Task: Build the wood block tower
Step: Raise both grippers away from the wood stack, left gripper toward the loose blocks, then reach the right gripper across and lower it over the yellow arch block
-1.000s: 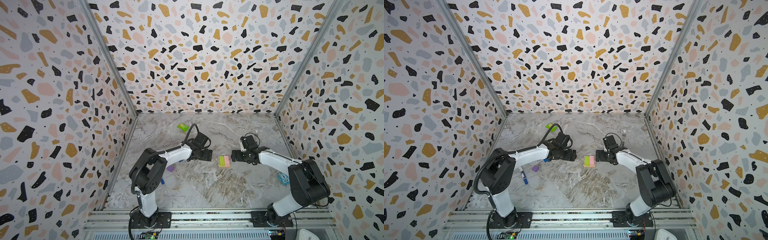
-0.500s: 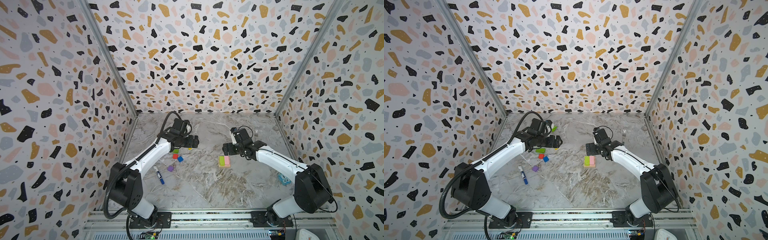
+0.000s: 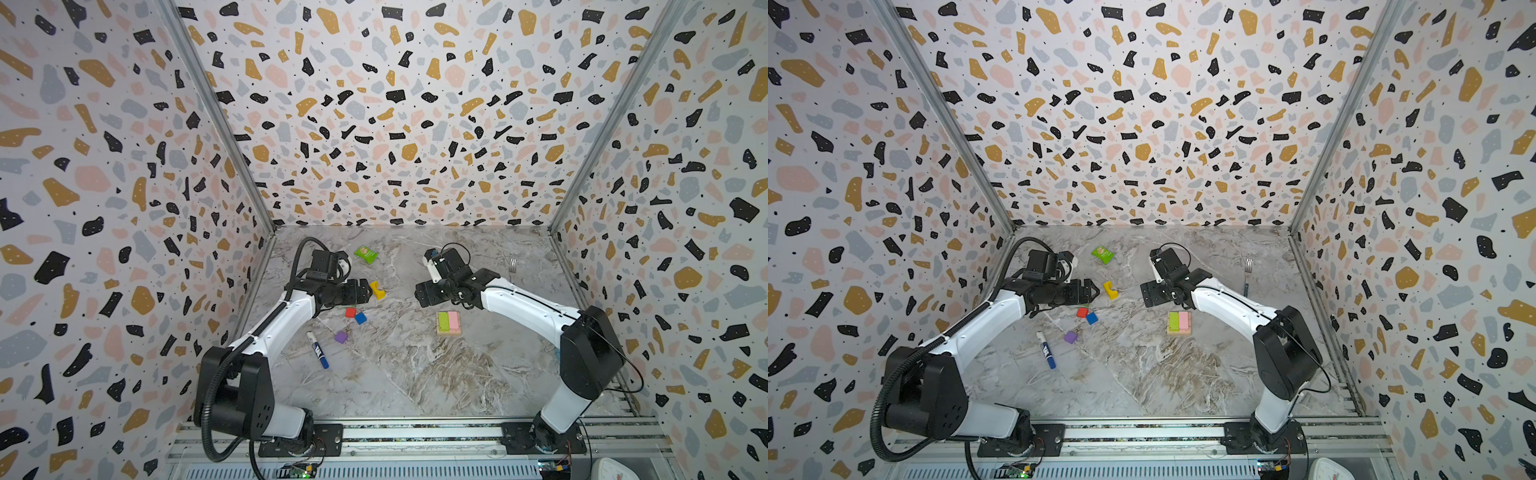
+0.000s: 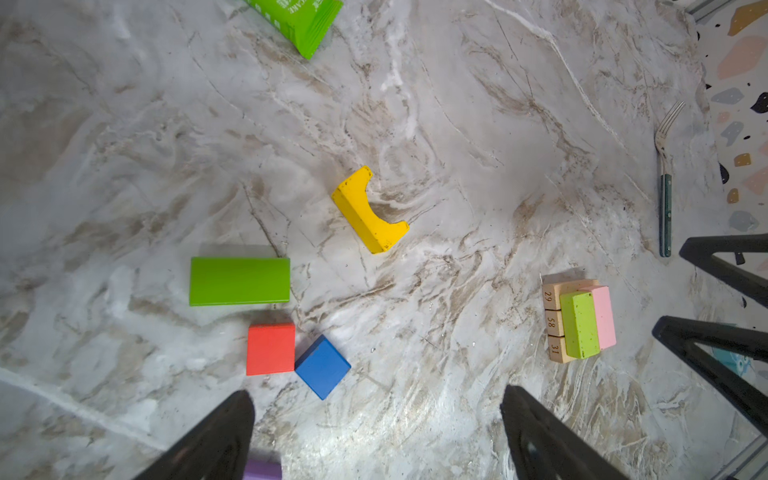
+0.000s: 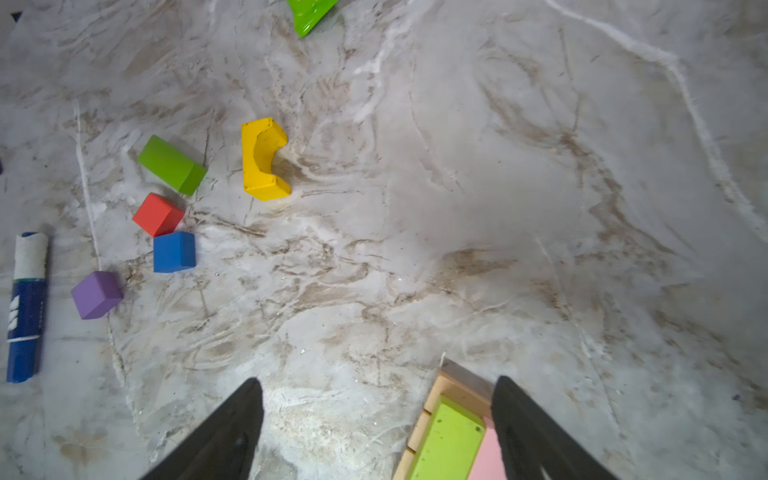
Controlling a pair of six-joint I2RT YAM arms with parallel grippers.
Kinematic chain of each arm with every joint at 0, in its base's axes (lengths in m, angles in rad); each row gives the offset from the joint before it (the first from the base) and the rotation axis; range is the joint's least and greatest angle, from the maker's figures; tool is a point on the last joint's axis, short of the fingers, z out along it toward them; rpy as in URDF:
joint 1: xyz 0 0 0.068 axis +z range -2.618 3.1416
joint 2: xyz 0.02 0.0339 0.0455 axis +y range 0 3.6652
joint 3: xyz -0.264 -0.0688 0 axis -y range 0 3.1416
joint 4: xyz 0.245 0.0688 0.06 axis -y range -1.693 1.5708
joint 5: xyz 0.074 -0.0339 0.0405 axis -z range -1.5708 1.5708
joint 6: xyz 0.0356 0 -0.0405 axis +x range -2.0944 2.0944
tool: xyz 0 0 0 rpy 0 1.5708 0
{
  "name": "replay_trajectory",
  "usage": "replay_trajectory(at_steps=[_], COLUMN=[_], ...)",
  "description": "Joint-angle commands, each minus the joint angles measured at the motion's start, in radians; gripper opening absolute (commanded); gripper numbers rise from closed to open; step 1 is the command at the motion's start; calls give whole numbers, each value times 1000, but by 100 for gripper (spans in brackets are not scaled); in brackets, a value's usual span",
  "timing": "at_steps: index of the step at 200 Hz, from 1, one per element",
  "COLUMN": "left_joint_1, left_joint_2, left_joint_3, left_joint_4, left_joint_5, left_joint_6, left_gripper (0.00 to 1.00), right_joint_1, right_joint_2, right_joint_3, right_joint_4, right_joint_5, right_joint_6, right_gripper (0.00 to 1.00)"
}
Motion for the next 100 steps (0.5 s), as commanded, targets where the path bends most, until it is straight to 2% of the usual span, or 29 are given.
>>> replay_trajectory(at_steps=[1, 59, 88, 100], left_joint_1=[26, 88, 91, 91], left_joint_2=[-37, -96, -105, -108], left_joint_3=[-33, -81, -94, -98], left_joint_4=[108, 169, 172, 176], left_joint_5=[55, 73, 78, 84], left_joint_6=[-11, -41, -42, -45], left_gripper=[94, 94, 94, 94], right_joint_1=[27, 80, 93, 102], right_joint_2=[47, 238, 330, 362], right_joint_3=[78, 242, 338, 369], right_joint_4=[-35, 9, 23, 39], right_joint_5=[-18, -41, -59, -63], right_joint_6=[11, -17, -39, -54], right_gripper=[83, 61, 60, 62])
